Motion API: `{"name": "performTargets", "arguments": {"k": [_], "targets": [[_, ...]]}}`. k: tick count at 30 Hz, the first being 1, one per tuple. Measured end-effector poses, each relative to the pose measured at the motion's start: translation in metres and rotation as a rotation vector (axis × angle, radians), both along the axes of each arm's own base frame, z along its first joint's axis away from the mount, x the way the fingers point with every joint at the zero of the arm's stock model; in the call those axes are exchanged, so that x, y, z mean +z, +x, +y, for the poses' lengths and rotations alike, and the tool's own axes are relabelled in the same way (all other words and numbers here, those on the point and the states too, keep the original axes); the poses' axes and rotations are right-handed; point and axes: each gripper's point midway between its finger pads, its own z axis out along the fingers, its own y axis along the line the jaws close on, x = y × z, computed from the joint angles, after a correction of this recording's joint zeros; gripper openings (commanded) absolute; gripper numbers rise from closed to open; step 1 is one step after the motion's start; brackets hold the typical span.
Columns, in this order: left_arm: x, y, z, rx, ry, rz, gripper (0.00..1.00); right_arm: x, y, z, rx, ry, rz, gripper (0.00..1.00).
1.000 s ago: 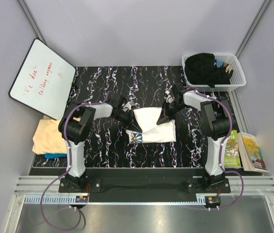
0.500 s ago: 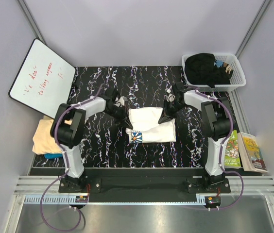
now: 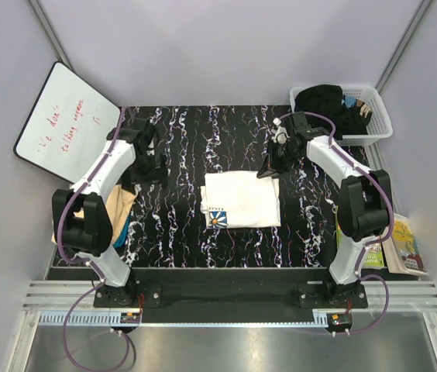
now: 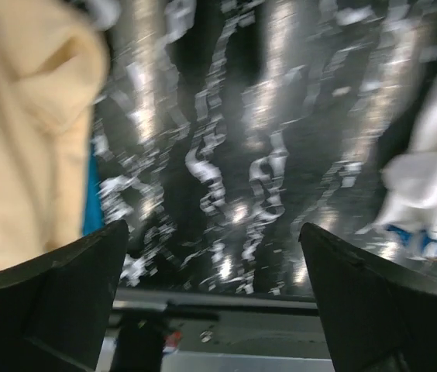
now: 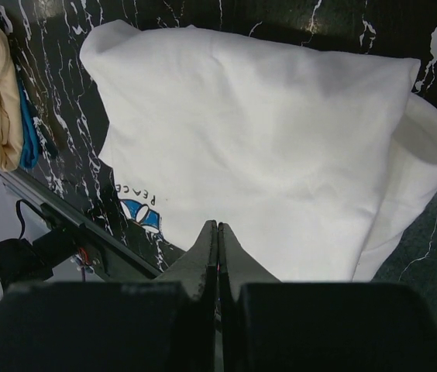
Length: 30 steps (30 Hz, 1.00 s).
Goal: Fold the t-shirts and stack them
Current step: Smooth out wrinkles on the folded tshirt, then put the neatly folded tshirt into the corner of the board with the left arm
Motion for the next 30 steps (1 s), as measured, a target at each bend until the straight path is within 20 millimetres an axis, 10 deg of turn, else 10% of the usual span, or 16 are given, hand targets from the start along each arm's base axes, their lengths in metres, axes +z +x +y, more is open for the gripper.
{"name": "performTargets", "arguments": {"k": [11, 22, 26, 30], "targets": [[-0.037, -0.069, 0.089, 0.106, 0.349, 0.282, 0.99, -0.004, -0.006, -0.005, 0.006, -0.029, 0.018, 0.00], [-0.067, -0.082, 0.109, 0.126, 0.416, 0.402, 0.98, -0.004, -0.008, -0.005, 0.009, -0.032, 0.025, 0.00], [-0.084, -0.086, 0.109, 0.125, 0.428, 0.452, 0.82, -0.005, -0.008, -0.006, 0.010, -0.032, 0.025, 0.00], [-0.094, -0.084, 0.111, 0.133, 0.440, 0.460, 0.43, -0.004, -0.008, -0.006, 0.011, -0.032, 0.022, 0.00]]}}
